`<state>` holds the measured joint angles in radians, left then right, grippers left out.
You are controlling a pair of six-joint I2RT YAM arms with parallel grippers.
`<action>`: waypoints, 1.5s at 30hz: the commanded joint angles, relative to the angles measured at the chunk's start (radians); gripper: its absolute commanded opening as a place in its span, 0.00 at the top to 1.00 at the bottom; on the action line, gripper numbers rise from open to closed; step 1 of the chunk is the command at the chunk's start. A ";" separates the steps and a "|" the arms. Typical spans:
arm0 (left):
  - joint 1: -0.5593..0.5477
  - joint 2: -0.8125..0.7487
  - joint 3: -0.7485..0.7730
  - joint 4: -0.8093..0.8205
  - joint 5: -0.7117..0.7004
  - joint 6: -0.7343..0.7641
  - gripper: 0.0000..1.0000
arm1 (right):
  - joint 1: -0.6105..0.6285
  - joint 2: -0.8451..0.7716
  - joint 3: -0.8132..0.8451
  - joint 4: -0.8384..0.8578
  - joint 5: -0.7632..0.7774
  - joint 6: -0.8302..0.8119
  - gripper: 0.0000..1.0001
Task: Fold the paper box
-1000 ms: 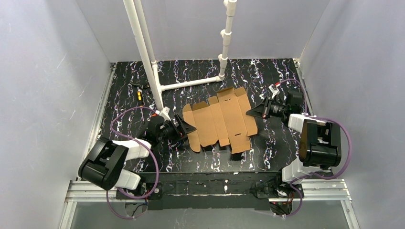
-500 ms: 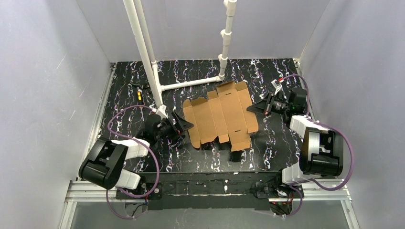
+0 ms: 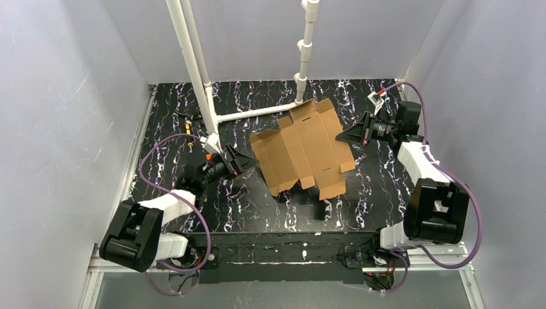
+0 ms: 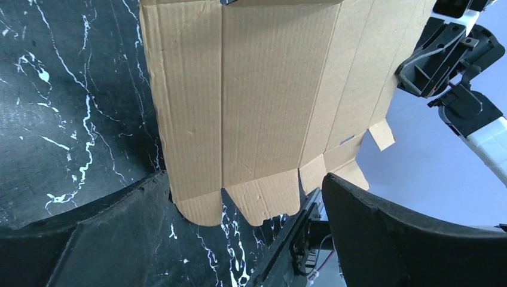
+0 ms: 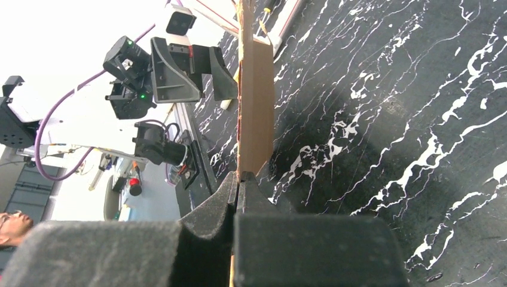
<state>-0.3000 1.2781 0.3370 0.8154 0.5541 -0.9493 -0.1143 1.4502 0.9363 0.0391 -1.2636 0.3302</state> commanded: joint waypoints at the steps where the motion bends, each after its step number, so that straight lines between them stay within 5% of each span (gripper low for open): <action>1: 0.010 -0.046 -0.015 0.026 0.042 0.026 0.02 | -0.003 -0.066 0.072 -0.127 -0.047 -0.043 0.99; 11: 0.009 -0.009 0.006 0.179 0.053 -0.003 0.02 | 0.000 -0.110 0.174 -0.090 -0.058 0.105 0.99; 21: 0.008 0.132 0.020 0.480 0.104 -0.113 0.02 | 0.013 -0.131 0.210 0.135 -0.044 0.378 0.99; 35: -0.012 0.120 0.116 0.572 0.170 -0.213 0.02 | 0.036 -0.148 0.201 0.358 -0.005 0.600 0.99; 40: -0.014 0.068 0.103 0.579 0.169 -0.239 0.04 | 0.036 -0.144 0.175 0.371 0.013 0.584 0.99; 45: -0.014 0.011 0.070 0.572 0.139 -0.267 0.25 | 0.036 -0.139 0.150 0.176 0.067 0.362 0.99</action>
<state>-0.3107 1.3537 0.4244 1.3544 0.6956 -1.1957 -0.0799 1.3300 1.1015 0.3256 -1.2438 0.8547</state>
